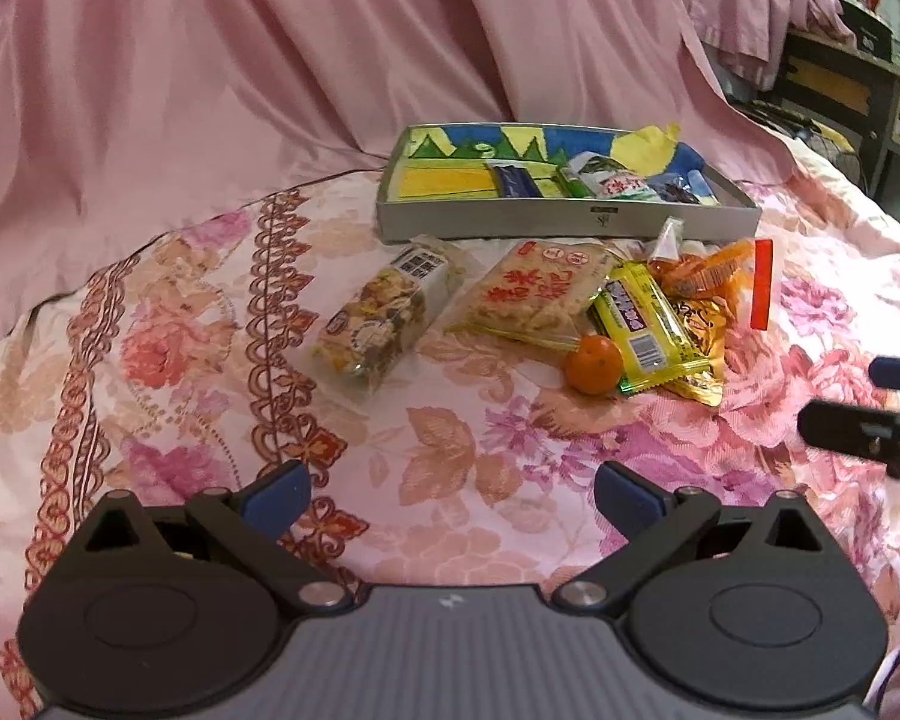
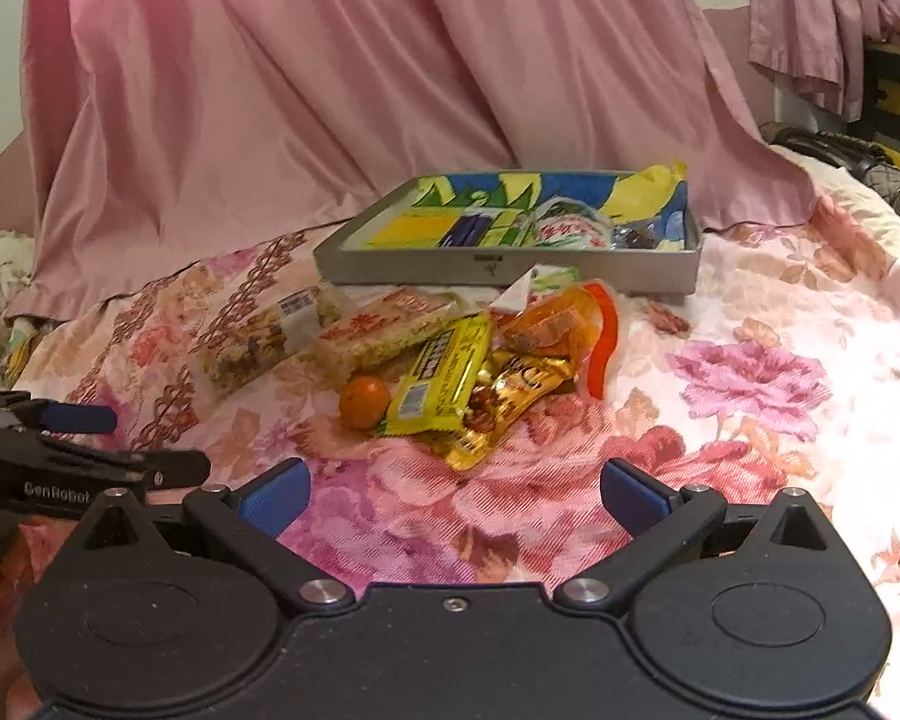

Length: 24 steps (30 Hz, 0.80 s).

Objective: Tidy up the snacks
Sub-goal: 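Grasp the mandarin orange with the left tool while the right tool grasps the gold candy pouch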

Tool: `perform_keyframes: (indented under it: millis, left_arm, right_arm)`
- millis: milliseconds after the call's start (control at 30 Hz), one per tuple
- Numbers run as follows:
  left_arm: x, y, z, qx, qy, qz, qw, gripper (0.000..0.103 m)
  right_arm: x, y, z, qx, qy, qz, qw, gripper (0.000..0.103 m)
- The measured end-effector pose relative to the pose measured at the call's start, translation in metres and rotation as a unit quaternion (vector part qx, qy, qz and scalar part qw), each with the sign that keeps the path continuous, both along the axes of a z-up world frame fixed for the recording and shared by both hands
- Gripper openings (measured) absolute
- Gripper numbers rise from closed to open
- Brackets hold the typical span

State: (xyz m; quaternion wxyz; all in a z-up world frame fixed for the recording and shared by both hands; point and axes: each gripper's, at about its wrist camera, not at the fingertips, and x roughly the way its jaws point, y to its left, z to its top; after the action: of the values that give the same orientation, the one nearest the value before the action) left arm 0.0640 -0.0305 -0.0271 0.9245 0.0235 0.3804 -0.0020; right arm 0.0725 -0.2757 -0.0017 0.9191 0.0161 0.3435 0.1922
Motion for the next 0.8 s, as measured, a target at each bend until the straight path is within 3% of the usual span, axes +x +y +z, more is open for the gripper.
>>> perform_keyframes:
  millis: [133,433,700,800]
  left_arm:
    - [0.011,-0.003,-0.003,0.004,0.005,-0.015,0.9999,0.103]
    - [0.043,-0.014,-0.005,0.02,0.008,-0.056,0.9982,0.103]
    - [0.071,-0.023,-0.01,-0.036,0.025,-0.083,0.9956,0.102]
    - [0.079,-0.028,-0.014,-0.046,0.029,-0.092,0.9943,0.093]
  right_arm:
    - [0.002,-0.003,0.0,-0.011,-0.023,-0.02,0.999,0.102]
    - [0.023,-0.01,-0.008,0.007,-0.009,-0.003,1.0,0.102]
    - [0.043,-0.01,-0.025,-0.004,0.004,-0.006,1.0,0.098]
    - [0.046,-0.006,-0.032,-0.021,0.0,0.005,1.0,0.09]
